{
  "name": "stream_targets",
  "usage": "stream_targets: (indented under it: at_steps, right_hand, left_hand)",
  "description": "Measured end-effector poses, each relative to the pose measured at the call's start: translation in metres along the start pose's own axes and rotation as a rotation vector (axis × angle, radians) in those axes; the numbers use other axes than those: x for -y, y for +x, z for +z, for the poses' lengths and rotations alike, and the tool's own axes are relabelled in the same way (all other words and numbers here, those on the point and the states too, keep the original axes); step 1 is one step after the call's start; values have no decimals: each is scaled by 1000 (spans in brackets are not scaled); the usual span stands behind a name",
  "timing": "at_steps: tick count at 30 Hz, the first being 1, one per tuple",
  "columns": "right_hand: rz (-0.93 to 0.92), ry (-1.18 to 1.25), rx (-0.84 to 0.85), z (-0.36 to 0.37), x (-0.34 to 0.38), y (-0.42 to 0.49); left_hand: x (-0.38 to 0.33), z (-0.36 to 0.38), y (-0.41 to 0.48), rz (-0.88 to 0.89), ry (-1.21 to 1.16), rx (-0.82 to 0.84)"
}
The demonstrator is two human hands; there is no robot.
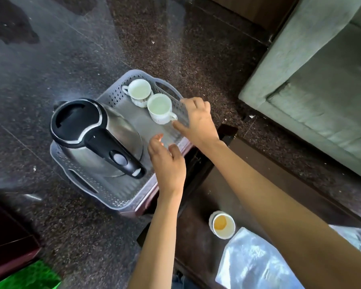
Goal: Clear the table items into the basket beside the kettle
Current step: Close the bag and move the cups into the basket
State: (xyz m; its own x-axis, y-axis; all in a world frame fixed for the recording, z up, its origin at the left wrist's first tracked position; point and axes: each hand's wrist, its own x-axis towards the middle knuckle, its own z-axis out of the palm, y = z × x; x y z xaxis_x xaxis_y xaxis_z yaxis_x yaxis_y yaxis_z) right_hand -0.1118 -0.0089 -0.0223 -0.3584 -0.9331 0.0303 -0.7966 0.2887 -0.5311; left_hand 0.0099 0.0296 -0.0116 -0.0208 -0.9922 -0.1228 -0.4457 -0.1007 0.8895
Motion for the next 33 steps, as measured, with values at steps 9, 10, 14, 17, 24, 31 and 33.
stream_targets:
  at_steps: [9,10,14,17,24,31,33]
  right_hand:
    - [251,-66,40,-1,-50,-148]
    - [278,-92,55,1,-51,-166]
    - [389,-207,281,10,-50,-226]
    - [431,-232,357,24,-54,-257]
    - [473,-174,341,37,-61,-279]
    - [454,-82,231,9,-55,-248]
    - [400,-24,125,-10,-44,-225]
  left_hand:
    - [34,17,-78,79,46,212]
    - [41,18,-87,58,53,235]
    - [65,17,-115,-2,102,307]
    - [76,17,-129,-24,134,337]
    - [89,15,-139,-19,176,371]
    - [55,2,-116,52,63,250]
    - [40,-4,-103,81,35,203]
